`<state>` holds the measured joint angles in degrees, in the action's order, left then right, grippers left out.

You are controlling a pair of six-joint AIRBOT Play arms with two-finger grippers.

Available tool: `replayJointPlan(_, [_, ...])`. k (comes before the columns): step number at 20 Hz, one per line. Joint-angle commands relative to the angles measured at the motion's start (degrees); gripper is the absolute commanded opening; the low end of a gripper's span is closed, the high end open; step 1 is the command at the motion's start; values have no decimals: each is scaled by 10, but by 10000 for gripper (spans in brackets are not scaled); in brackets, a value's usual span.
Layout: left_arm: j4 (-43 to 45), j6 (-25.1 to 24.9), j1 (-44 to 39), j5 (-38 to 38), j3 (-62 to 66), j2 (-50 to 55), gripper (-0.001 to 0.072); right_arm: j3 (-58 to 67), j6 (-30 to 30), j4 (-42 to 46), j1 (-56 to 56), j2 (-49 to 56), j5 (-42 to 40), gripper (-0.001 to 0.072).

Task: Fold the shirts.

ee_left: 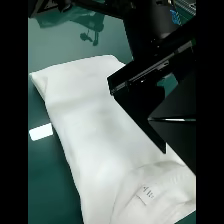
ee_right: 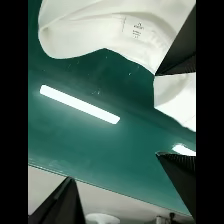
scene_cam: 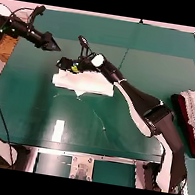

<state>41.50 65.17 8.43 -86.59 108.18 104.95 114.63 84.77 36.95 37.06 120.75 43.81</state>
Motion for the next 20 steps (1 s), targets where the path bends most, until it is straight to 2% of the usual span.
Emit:
replayJointPlan(1, [6, -8, 9, -11, 0, 0, 25, 0, -36, 21, -62, -31, 111, 429])
replayJointPlan(6, [6, -8, 9, -11, 0, 0, 25, -1, 10, 99, -242, -78, 319, 428])
replayJointPlan(8, [6, -7, 9, -12, 0, 0, 25, -30, 33, 122, -293, -78, 344, 494])
replayJointPlan(9, [6, -7, 9, -12, 0, 0, 25, -54, 36, 122, -313, -78, 341, 496])
replayJointPlan(10, [6, -7, 9, -14, 0, 0, 25, -85, 42, 122, -328, -78, 330, 565])
replayJointPlan(11, [6, -7, 9, -15, 0, 0, 25, -115, 44, 119, -338, -78, 318, 590])
replayJointPlan(14, [5, -7, 9, -15, 0, 0, 25, -200, 30, 93, -334, -78, 265, 590])
replayJointPlan(16, [6, -7, 9, -15, 0, 0, 25, -249, 3, 40, -311, -78, 222, 590])
replayJointPlan(20, [5, -7, 9, -15, 0, 0, 25, -270, -41, -50, -254, -72, 166, 577])
